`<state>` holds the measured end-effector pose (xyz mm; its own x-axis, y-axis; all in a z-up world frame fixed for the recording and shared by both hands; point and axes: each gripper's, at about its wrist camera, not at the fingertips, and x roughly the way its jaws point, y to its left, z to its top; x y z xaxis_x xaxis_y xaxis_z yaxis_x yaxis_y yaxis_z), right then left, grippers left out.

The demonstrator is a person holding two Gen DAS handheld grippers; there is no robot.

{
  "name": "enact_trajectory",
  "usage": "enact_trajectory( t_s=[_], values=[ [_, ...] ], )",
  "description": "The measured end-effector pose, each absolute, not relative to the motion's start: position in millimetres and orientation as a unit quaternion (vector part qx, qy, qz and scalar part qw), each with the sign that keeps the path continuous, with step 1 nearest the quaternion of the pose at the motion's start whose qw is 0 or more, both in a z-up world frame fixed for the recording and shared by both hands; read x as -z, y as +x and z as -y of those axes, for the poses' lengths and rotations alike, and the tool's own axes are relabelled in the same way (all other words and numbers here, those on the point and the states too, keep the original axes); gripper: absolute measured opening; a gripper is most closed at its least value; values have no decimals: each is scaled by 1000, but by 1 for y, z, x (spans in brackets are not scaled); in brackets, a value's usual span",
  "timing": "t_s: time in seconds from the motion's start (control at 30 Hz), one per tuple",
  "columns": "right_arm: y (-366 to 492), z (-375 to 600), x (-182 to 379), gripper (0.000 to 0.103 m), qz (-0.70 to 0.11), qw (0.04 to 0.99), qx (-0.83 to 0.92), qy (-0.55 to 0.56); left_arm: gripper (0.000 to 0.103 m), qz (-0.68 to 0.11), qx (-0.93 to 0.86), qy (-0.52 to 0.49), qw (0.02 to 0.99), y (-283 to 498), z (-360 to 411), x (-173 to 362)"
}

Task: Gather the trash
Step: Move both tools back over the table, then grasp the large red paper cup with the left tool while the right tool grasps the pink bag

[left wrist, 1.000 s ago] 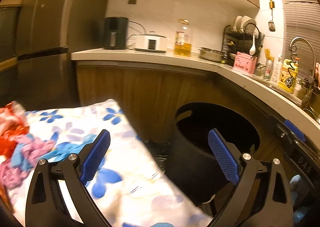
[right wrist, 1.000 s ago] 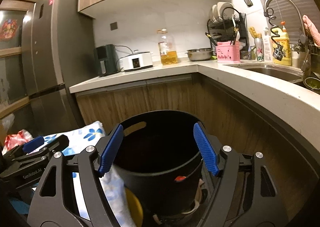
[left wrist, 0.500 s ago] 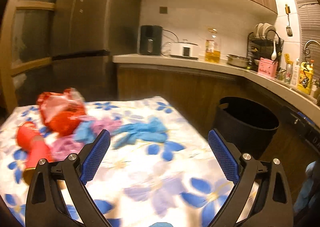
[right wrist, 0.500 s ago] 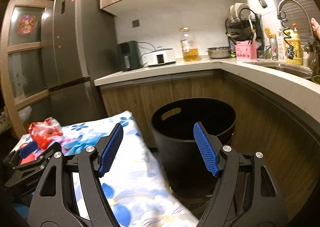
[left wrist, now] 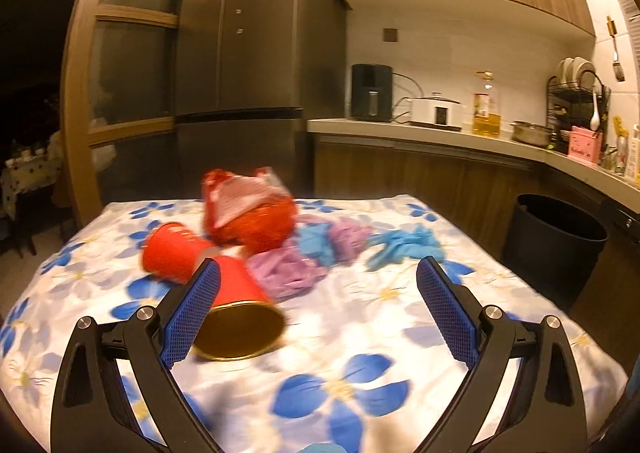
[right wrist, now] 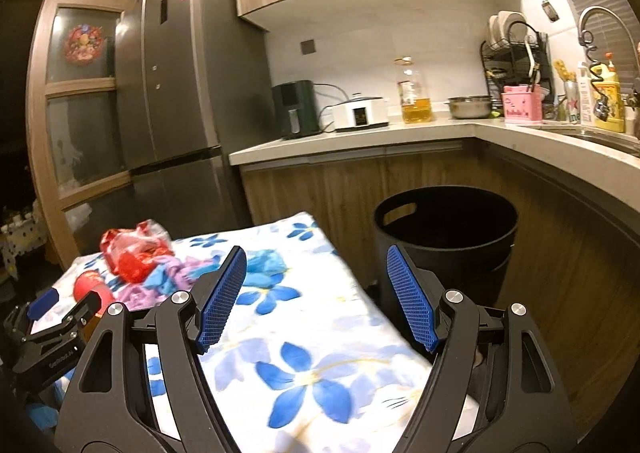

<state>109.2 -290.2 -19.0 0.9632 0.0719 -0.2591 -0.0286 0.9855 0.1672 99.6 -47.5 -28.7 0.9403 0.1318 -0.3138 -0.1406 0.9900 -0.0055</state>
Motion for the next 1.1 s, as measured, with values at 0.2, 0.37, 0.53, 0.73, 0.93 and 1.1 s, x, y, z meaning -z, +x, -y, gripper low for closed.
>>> enact_trajectory(
  t_s=[0.2, 0.37, 0.53, 0.73, 0.93, 1.1],
  values=[
    [109, 262, 22, 72, -139, 986, -56, 75, 94, -160, -98, -10, 982, 90, 18, 29],
    [110, 245, 24, 72, -143, 984, -74, 72, 94, -167, -116, -3, 979, 87, -2, 32],
    [111, 232, 24, 72, -144, 984, -86, 68, 91, -198, -102, -19, 975, 94, -20, 38],
    [112, 221, 19, 72, -140, 984, -94, 65, 78, -256, -90, -35, 962, 113, -31, 51],
    [118, 211, 19, 72, -146, 982, -102, 63, 50, -298, -88, -52, 949, 125, -40, 64],
    [126, 196, 26, 72, -162, 978, -116, 57, 15, -323, -87, -64, 940, 130, -47, 71]
  ],
)
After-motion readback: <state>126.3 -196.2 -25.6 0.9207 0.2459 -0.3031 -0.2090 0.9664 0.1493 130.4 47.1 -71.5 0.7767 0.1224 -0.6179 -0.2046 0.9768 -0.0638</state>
